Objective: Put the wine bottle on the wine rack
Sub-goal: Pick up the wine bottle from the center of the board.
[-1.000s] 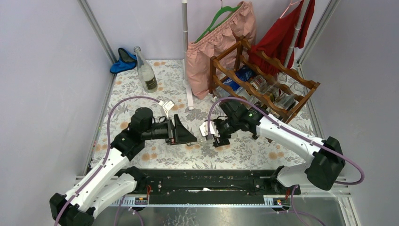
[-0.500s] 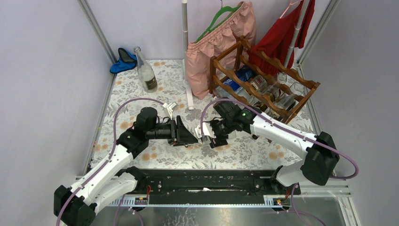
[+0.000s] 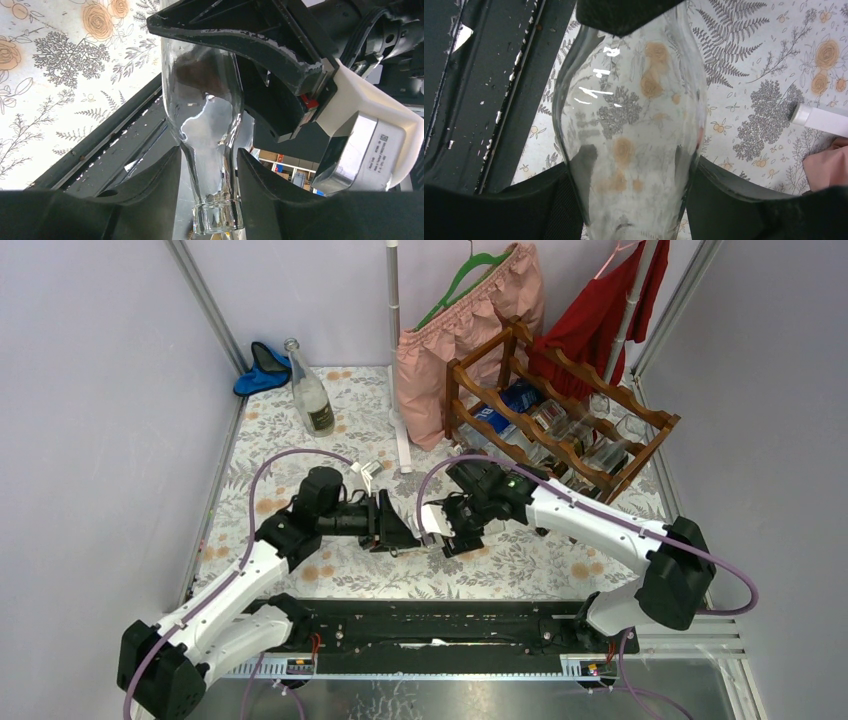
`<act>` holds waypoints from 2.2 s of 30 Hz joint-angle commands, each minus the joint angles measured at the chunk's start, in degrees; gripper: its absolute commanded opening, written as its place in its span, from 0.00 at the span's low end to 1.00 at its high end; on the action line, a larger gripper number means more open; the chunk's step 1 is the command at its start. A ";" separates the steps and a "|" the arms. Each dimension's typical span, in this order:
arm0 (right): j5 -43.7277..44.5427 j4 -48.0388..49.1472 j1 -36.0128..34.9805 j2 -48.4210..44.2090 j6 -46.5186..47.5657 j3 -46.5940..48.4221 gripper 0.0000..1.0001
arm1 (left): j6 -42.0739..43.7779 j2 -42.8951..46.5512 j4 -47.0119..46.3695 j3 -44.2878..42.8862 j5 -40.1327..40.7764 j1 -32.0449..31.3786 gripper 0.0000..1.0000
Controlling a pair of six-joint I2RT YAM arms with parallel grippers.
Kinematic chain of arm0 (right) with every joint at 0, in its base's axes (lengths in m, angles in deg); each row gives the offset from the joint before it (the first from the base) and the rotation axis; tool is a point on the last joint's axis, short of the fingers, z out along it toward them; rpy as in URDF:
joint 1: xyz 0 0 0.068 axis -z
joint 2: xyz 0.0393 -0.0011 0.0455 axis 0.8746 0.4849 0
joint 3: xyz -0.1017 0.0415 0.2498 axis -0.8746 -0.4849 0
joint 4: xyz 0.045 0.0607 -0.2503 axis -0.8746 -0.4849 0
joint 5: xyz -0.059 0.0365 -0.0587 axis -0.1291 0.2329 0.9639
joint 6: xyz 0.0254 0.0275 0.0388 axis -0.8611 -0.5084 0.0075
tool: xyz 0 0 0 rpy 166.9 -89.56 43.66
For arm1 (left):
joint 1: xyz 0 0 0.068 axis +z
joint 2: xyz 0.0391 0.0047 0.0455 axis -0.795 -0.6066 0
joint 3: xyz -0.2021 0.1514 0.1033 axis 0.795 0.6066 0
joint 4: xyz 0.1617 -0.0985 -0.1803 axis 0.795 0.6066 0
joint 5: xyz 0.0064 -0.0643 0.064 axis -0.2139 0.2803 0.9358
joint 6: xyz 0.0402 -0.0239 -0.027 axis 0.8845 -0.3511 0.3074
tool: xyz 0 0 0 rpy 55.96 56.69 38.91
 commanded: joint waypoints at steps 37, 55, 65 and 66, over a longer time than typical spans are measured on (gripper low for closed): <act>4.39 -1.14 -3.05 0.80 -0.36 4.43 0.00 | 7.46 -5.50 3.97 -1.42 -4.18 -1.14 0.47; 6.02 -0.99 -3.05 1.67 -2.88 4.76 0.00 | 7.75 -5.42 3.83 -1.84 -4.71 -1.05 0.55; 5.44 -1.28 -3.04 1.97 -4.13 4.86 0.00 | 8.43 -5.88 3.94 -1.88 -3.62 -0.92 0.23; 5.29 -1.24 -3.05 1.88 -4.20 4.80 0.00 | 8.41 -5.92 3.55 -1.86 -3.79 -0.96 0.18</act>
